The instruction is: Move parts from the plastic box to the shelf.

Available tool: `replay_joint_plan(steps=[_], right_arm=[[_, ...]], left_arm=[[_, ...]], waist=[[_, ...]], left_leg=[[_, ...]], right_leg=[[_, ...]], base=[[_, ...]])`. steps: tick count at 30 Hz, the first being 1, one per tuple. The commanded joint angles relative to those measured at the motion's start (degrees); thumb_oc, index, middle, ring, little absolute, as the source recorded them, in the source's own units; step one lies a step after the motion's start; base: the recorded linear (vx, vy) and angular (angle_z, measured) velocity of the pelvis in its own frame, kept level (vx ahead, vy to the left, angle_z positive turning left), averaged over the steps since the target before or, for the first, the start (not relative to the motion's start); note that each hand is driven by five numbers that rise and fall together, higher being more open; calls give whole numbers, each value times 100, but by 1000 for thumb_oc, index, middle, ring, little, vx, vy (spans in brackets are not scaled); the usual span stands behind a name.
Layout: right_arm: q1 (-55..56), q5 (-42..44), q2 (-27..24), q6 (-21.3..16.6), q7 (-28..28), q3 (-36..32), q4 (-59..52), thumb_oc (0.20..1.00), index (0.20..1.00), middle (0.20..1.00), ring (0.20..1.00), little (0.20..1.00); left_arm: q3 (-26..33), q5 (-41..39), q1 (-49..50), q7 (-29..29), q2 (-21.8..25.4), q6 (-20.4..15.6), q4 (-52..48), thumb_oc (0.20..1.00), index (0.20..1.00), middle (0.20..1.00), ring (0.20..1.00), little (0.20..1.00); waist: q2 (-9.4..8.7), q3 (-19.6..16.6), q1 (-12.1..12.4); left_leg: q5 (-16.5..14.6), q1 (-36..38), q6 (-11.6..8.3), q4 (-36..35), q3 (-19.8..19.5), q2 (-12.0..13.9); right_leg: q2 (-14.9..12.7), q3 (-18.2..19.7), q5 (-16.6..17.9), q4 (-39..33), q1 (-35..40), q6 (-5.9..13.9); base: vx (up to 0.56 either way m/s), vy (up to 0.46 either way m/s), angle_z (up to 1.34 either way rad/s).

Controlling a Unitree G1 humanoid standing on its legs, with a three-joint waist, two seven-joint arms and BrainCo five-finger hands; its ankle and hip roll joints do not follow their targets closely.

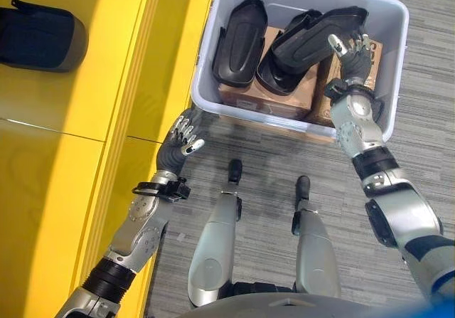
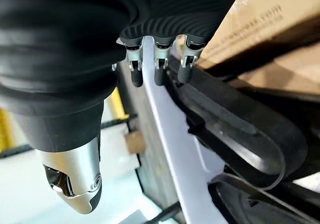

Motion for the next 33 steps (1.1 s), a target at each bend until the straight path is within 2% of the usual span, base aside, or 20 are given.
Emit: replay_joint_plan(steps=[1,7,11,14,25,33], right_arm=[[-337,159,-226,-401,-124,-239,-106,1000,1000,1000,1000,1000],[-1014,614,-372,-436,-236,-504,1011,1000,1000,1000,1000,1000],[-1181,653,-460,-390,-260,-501,1318,1000,1000,1000,1000,1000],[-1470,678,-715,-307,-402,-578,2067,1000,1000,1000,1000,1000],[-1723,802,-904,-155,-619,-645,2954,1000,1000,1000,1000,1000],[-1979,596,-1054,92,-642,-404,3387,1000,1000,1000,1000,1000]], left_arm=[[18,-123,156,62,192,-149,-641,1000,1000,1000,1000,1000],[-123,-130,58,84,239,-166,-642,1000,1000,1000,1000,1000],[-179,-122,14,95,248,-165,-648,1000,1000,1000,1000,1000],[-263,-99,-27,136,233,-174,-618,1000,1000,1000,1000,1000],[-427,-46,-189,256,157,-177,-576,1000,1000,1000,1000,1000],[-547,2,-376,376,76,-245,-543,1000,1000,1000,1000,1000]], waist=[[27,-197,56],[94,-169,138],[128,-149,160],[181,-111,205],[215,-40,228],[243,63,295]], left_leg=[[-590,-173,106,334,-274,67],[-558,-235,109,323,-303,39],[-597,-247,106,348,-320,25],[-624,-280,117,375,-329,-1],[-603,-367,122,369,-336,-15],[-660,-464,123,444,-356,-47]], right_leg=[[-165,-213,-151,-32,239,-139],[-171,-244,-145,-4,199,-134],[-171,-261,-195,28,203,-135],[-165,-282,-216,46,186,-130],[-165,-322,-195,16,147,-112],[-167,-359,-238,26,119,-91]], base=[[0,0,0],[16,1,6],[8,0,1],[43,1,1],[10,0,0],[18,-2,1]])
